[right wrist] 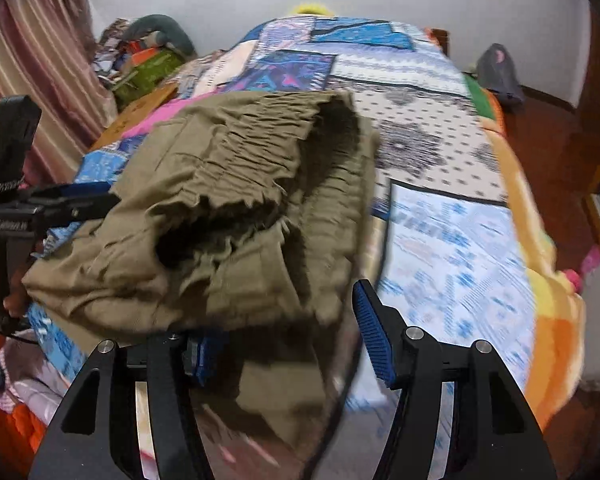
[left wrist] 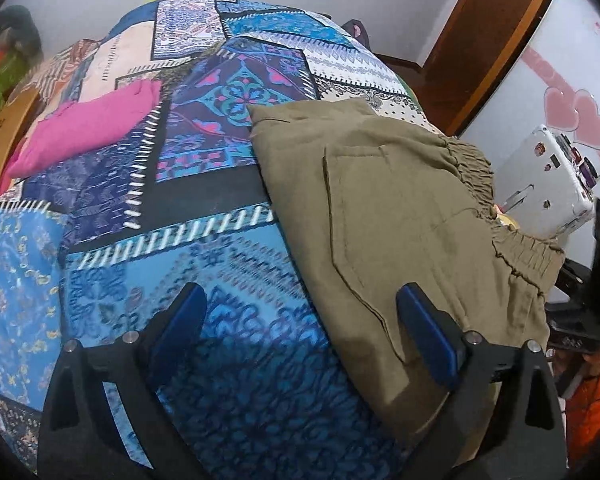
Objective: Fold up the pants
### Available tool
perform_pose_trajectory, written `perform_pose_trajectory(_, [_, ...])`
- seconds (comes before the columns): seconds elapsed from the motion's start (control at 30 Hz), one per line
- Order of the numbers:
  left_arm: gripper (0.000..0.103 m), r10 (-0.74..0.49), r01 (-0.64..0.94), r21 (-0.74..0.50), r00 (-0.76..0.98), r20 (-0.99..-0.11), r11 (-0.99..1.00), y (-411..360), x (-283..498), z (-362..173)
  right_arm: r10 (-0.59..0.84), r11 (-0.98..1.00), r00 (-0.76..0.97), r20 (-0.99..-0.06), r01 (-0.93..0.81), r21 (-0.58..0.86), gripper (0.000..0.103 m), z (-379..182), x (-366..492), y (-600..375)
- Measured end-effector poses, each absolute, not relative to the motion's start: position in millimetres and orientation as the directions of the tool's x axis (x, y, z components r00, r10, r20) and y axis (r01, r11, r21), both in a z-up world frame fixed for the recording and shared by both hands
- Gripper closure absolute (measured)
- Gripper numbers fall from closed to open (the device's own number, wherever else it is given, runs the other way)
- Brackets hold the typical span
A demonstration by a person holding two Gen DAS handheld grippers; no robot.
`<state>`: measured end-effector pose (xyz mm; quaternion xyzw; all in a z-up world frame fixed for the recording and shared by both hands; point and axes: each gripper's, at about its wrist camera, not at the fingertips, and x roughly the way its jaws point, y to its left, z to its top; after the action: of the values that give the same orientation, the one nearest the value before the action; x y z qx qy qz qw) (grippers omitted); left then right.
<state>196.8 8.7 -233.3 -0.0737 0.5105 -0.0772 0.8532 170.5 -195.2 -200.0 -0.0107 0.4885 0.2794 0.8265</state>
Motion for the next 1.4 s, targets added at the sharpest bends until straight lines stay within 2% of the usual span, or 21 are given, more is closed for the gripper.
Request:
perform_pose_trajectory(0.13, [0.009,-0.184,0.062,-0.176,0.470,-0.863,0.983,0,198,-228,0.451,0.856,0.379,-0.808,-0.441,0.271,0.047,-188,158,-207])
perform_pose_trajectory(0.5, [0.009,-0.115,0.132,-0.055,0.507,-0.854,0.990,-13,158,-211,0.492,0.819,0.347,-0.799,-0.496,0.289,0.045,-189,123,-199])
perform_pose_trajectory(0.63, [0.009,-0.123,0.129,-0.067,0.494,-0.861,0.989,-14,159,-219,0.466,0.826,0.326,-0.823,-0.494,0.272,0.045,-201,127,-190])
perform_pose_trajectory(0.77, [0.009,-0.125,0.154,-0.055,0.493,-0.861,0.987,-16,160,-218,0.484,0.837,0.337,-0.807,-0.447,0.315,0.045,-208,140,-193])
perform_pose_trajectory(1.1, [0.009,-0.101,0.155,-0.025,0.502,-0.859,0.988,-22,180,-217,0.452,0.849,0.388,-0.804,-0.464,0.253,0.045,-209,185,-183])
perform_pose_trajectory(1.4, [0.010,-0.134,0.135,-0.076,0.497,-0.857,0.988,-29,236,-216,0.373,0.892,0.451,-0.811,-0.415,0.179,0.045,-223,257,-191])
